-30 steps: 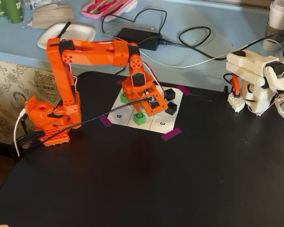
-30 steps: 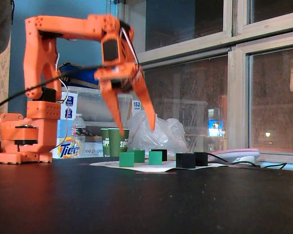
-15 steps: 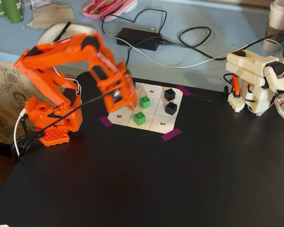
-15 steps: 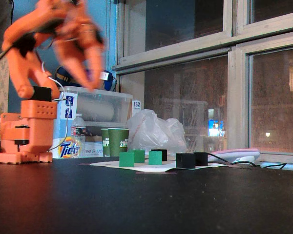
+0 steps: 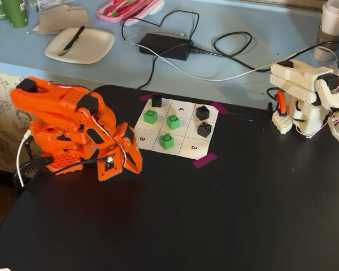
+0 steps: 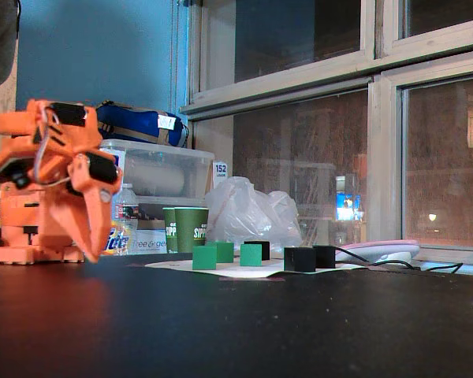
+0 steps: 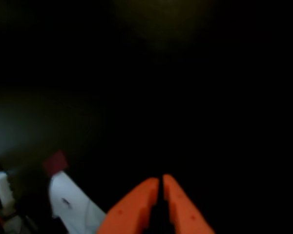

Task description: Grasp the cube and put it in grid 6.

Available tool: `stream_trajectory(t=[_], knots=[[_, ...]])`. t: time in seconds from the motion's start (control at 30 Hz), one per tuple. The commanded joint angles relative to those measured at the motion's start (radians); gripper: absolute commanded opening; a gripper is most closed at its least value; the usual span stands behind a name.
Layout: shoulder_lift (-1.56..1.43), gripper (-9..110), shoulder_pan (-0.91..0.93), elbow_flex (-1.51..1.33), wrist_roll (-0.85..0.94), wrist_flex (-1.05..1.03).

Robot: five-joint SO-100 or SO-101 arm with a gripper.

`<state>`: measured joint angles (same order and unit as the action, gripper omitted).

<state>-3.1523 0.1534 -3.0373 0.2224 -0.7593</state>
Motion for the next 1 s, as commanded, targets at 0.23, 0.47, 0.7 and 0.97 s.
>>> stream_trajectory(t=[0.23,0.47,0.7,0.97], knots=[[-0.048,0,0.008,-0.051,-0.017,0.015],[-0.143,0,-0.034,-0.074,0.044,-0.04],[-0.149,0,-0.089,-0.078,0.118,-0.052],[-0.149,0,-0.112,-0.084,0.055,-0.025]])
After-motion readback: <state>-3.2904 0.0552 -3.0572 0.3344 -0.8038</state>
